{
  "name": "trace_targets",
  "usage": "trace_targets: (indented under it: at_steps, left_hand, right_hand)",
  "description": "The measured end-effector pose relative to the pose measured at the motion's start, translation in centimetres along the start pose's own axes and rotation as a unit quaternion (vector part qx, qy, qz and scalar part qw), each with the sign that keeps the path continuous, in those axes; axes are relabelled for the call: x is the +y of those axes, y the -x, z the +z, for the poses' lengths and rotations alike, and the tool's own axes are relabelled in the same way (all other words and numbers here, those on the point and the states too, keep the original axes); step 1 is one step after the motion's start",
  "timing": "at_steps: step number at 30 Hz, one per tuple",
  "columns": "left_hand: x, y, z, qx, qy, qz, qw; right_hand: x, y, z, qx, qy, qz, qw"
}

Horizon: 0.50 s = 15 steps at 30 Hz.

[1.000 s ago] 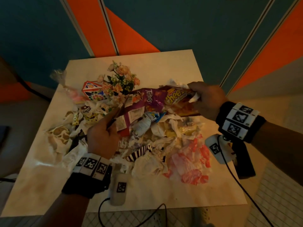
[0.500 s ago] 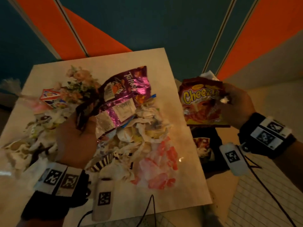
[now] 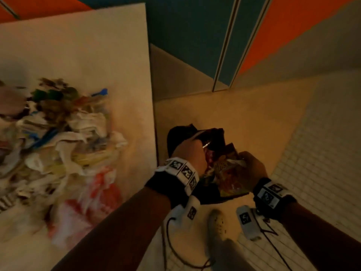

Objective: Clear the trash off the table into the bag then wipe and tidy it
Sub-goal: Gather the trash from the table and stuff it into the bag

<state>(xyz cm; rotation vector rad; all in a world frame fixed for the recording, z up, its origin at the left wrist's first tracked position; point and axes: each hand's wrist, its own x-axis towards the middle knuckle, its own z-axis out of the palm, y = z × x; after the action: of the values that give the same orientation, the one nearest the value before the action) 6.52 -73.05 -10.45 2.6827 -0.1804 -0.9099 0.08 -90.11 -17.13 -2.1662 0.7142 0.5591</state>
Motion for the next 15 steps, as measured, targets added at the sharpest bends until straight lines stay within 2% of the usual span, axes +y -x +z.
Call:
trace_targets:
  at_steps: [3, 7, 9, 11, 13, 15]
  left_hand:
    - [0.2, -3.5, 4.3, -0.037, 0.013, -0.085, 0.996]
    - [-1.8, -6.2, 9.6, -0.058, 0.125, -0.176, 0.975]
    - [-2.8, -7.5, 12.1, -0.030, 0.248, -0.232, 0.940]
    - [-3.4, -8.4, 14.0, -0.014, 0.322, -0.288, 0.902]
    - [-3.6, -8.5, 15.2, -0.066, 0.333, -0.326, 0.882]
    - [-4.0, -8.4, 16.0, -0.070, 0.341, -0.332, 0.877]
  right_hand:
    - [2.8, -2.8, 1.2, -0.035, 0.011, 0.015, 0.999]
    - [5.0, -5.0, 2.0, -0.068, 0.046, 0.011, 0.997]
    - [5.5, -5.6, 2.3, -0.076, 0.043, 0.013, 0.996]
    - [5.8, -6.0, 2.6, -0.081, 0.031, 0.020, 0.996]
    - [5.9, -6.5, 3.0, -0.092, 0.034, 0.020, 0.995]
    - [5.8, -7.1, 3.4, -0.105, 0.049, 0.013, 0.993]
